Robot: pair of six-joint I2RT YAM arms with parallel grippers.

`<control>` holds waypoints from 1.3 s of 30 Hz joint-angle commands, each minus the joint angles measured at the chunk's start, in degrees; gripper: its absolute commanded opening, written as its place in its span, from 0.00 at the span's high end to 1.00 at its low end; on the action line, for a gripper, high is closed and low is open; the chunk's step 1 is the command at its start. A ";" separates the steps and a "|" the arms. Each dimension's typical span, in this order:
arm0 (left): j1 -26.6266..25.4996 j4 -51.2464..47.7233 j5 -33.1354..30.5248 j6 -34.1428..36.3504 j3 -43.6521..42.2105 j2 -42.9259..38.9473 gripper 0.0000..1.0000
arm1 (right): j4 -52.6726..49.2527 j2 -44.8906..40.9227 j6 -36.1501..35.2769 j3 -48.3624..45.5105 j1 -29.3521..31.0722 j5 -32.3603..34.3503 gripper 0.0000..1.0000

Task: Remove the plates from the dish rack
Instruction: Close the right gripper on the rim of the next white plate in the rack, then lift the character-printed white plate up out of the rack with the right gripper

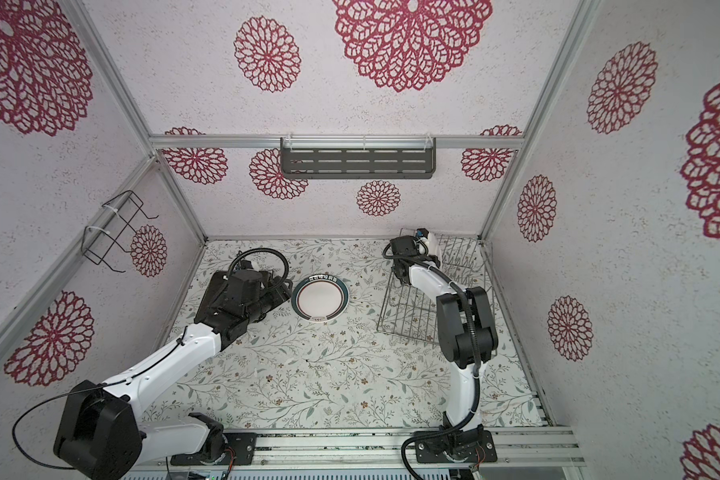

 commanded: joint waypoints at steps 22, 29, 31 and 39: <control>-0.27 0.45 0.31 0.70 1.09 -0.02 0.28 | -0.33 -0.71 -0.31 0.58 -0.50 0.92 0.81; -0.29 0.53 0.40 0.61 0.91 -0.21 0.28 | -0.07 -1.21 -0.55 0.68 -0.50 1.22 0.83; -0.27 0.47 0.43 0.61 0.76 -0.21 0.28 | -0.16 -1.32 -0.48 0.69 -0.44 1.23 0.85; -0.28 0.79 0.29 0.71 0.43 -0.16 0.28 | -0.03 -1.93 -1.28 0.65 -0.18 1.90 0.87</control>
